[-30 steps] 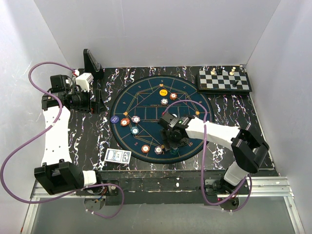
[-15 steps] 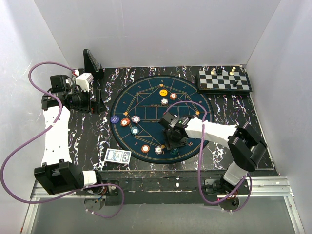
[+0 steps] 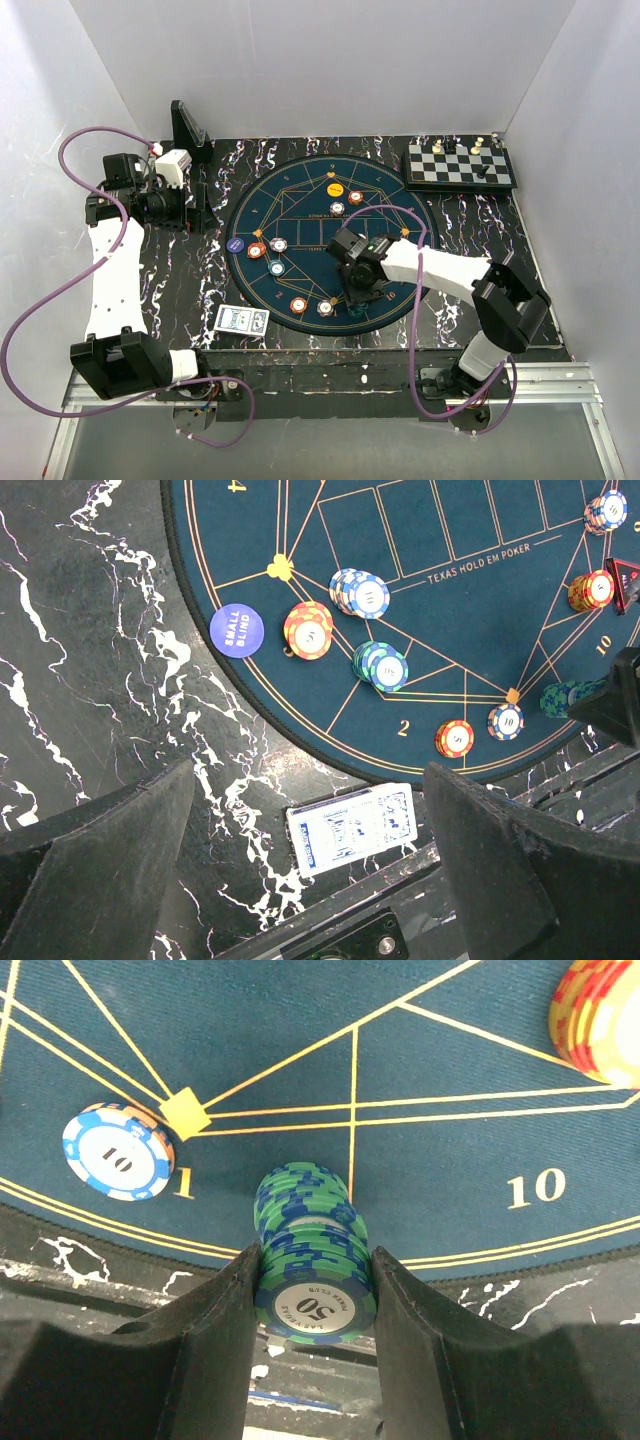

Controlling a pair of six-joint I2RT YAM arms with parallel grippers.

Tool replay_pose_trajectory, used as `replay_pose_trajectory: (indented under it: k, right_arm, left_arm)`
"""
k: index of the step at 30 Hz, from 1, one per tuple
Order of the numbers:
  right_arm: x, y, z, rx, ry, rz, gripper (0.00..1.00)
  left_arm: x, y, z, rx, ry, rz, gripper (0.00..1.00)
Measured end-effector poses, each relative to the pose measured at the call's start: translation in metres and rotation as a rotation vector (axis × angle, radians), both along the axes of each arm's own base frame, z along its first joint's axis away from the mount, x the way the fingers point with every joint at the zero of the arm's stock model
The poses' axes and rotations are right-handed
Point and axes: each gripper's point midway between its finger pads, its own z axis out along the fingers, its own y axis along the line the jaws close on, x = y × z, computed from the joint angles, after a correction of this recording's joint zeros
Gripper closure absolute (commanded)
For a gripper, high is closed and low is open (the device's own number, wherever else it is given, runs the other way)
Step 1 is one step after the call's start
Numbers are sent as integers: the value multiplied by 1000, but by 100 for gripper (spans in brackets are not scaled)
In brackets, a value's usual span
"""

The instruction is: Distribute texas hold em gaming equipment

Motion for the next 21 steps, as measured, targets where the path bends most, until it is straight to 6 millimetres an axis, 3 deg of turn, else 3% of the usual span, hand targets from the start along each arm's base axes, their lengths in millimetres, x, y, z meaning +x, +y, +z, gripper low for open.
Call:
replay_pose_trajectory:
  k: [6,11,14,17,21]
  right_arm:
    - [9,6,28,37,-38,2,65]
    - [37,9,60,88,-90,-23,67]
    - [74,2,84,121,-138,-86,67]
    - [134,-8,113,163,-216,-183,68]
    - [209,-22,120,155,-283,-280,69]
  left_arm:
    - [1,0,0,0,-2,0,0]
    - [0,0,0,1,-2,0,0]
    - [1,0,0,1,-2,-1,0]
    - [1,0,0,1,-4,0,0]
    - [1,0,0,1,-4,0,0]
